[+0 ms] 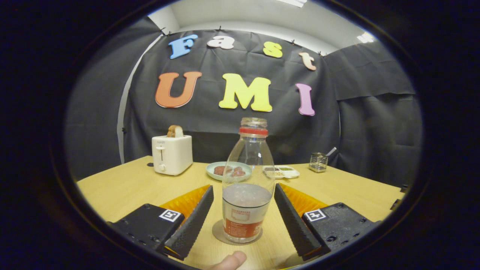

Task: Take the bottle from table, then pour the juice into the cup, finally place the bottle on the coaster

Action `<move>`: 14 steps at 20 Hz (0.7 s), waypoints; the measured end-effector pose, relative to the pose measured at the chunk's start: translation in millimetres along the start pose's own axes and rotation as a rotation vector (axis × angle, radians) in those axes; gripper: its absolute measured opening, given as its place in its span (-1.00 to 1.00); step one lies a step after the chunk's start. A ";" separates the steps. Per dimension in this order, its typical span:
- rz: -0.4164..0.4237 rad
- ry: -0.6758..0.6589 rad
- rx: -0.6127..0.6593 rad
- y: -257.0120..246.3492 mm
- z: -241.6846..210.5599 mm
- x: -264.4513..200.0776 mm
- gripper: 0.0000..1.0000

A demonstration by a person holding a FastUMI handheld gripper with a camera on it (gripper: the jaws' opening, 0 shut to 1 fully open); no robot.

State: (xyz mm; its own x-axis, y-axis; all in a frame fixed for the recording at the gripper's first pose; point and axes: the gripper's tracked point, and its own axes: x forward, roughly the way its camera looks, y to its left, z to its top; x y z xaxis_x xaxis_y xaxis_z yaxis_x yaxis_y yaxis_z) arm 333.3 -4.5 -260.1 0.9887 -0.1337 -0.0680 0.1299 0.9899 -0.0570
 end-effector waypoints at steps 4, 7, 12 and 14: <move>0.001 -0.007 0.019 -10.7 21.4 -20.1 1.00; 0.011 -0.023 0.053 -19.2 44.5 -39.9 1.00; 0.086 0.014 0.099 -30.7 72.3 -81.6 1.00; 0.120 0.019 0.113 -37.6 85.5 -102.6 1.00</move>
State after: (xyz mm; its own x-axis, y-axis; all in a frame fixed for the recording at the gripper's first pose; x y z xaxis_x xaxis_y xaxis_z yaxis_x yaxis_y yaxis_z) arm 233.3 -23.9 -165.8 0.9962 -0.0135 -0.0862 0.0192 0.9977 0.0655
